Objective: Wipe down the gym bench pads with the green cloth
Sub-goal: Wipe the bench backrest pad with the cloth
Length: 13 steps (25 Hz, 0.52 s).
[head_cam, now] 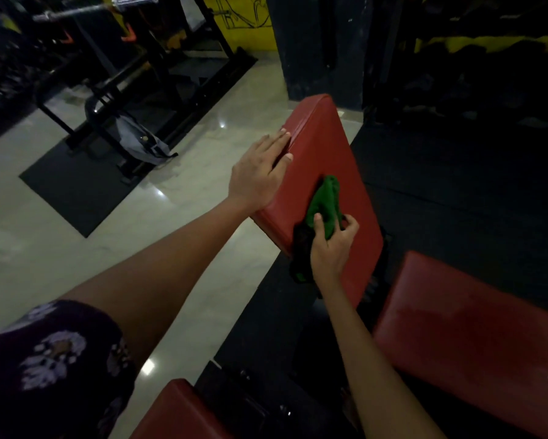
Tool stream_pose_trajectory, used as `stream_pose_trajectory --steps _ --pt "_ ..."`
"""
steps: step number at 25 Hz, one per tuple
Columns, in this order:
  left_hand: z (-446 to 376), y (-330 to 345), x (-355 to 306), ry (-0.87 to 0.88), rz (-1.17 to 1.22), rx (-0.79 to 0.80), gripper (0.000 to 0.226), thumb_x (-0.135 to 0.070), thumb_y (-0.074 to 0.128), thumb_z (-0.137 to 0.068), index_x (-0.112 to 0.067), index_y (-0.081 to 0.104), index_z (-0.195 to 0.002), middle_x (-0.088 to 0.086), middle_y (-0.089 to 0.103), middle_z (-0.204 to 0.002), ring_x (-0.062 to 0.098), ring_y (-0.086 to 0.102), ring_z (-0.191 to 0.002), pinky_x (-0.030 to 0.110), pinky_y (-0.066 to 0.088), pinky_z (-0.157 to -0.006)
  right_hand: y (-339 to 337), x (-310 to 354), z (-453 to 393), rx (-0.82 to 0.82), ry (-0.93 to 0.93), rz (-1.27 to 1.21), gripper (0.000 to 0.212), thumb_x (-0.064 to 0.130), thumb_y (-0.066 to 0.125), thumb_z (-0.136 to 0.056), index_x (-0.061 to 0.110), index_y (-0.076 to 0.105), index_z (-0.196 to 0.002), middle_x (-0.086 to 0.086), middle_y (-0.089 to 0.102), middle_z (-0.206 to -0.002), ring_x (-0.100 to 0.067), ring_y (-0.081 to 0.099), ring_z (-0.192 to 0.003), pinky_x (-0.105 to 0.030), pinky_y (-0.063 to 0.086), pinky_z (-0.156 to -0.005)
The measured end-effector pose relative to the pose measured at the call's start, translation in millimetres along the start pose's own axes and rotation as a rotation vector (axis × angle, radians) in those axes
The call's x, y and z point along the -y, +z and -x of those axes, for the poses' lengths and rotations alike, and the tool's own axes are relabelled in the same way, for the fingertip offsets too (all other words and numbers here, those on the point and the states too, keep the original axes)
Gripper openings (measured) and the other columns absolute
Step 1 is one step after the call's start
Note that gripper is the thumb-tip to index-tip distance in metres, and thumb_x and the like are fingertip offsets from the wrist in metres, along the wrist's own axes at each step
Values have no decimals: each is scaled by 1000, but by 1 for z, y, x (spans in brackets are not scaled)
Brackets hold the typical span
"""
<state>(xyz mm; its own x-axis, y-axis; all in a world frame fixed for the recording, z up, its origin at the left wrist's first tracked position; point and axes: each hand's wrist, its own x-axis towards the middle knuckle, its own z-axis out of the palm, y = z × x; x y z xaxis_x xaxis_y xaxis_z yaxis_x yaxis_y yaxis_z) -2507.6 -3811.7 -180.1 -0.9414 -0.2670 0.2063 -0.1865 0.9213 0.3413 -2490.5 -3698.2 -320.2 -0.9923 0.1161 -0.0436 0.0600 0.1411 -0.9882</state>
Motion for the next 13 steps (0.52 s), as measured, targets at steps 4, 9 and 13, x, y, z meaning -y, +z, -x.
stream_pose_trajectory --steps 4,9,13 --pt "-1 0 0 -65 97 -14 40 -34 40 -99 -34 43 -139 -18 38 -147 1 33 -134 19 25 -98 5 39 -28 29 212 55 47 48 51 -91 14 59 -124 -5 42 -125 -22 54 -102 -25 34 -77" --pt "-1 -2 -3 -100 148 -10 37 -34 39 -100 -36 46 -137 -20 40 -145 -2 34 -132 18 25 -95 2 28 3 71 -373 206 65 58 54 -80 13 58 -126 -14 46 -126 -26 51 -109 -37 44 -88" --pt "-1 -2 -3 -108 172 -20 36 -33 39 -100 -37 48 -135 -22 41 -143 -4 34 -131 16 25 -95 9 51 -75 -23 0 98 49 44 51 -89 19 55 -131 -6 49 -119 -22 55 -102 -26 39 -80"
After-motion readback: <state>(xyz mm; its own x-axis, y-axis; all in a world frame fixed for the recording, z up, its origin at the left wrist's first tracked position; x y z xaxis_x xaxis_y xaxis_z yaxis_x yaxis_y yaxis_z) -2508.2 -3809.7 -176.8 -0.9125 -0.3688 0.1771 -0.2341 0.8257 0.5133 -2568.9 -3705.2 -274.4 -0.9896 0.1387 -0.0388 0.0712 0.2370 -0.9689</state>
